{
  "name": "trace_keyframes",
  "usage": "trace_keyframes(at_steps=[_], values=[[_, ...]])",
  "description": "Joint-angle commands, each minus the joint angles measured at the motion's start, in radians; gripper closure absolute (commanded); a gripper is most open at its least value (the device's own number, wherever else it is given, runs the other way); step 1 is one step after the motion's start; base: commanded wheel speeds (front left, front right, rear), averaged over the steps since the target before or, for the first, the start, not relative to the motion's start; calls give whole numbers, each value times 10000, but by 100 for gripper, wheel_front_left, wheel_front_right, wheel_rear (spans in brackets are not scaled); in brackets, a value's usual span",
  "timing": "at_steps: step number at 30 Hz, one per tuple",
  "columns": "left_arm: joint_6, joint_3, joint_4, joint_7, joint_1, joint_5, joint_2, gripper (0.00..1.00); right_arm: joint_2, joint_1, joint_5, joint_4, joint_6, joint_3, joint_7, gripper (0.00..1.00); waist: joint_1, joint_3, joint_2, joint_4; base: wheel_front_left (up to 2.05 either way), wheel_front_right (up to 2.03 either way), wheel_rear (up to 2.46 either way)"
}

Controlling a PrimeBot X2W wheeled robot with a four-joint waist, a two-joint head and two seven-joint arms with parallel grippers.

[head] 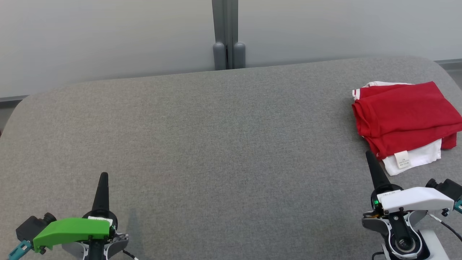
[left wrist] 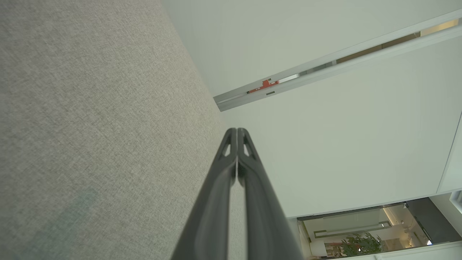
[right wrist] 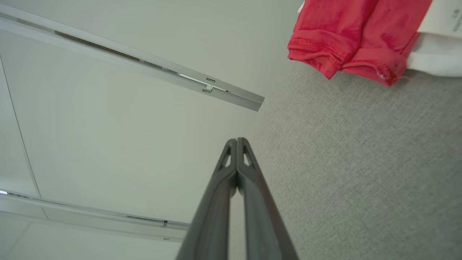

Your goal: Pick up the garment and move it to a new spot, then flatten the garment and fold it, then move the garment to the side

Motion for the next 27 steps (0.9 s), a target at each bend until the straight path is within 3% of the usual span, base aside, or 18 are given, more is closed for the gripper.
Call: trace_keyframes(at_steps=[1, 27], values=[[-63, 86, -47, 80, -223, -235, 90, 100, -25, -108, 278, -26, 3, -65, 71, 100, 0, -3, 0, 4, 0, 0, 0], [-127, 422, 81, 671, -392, -2056, 83, 100, 17, -89, 2367, 108, 4, -434, 665, 100, 0, -58, 0, 66, 0, 0, 0]])
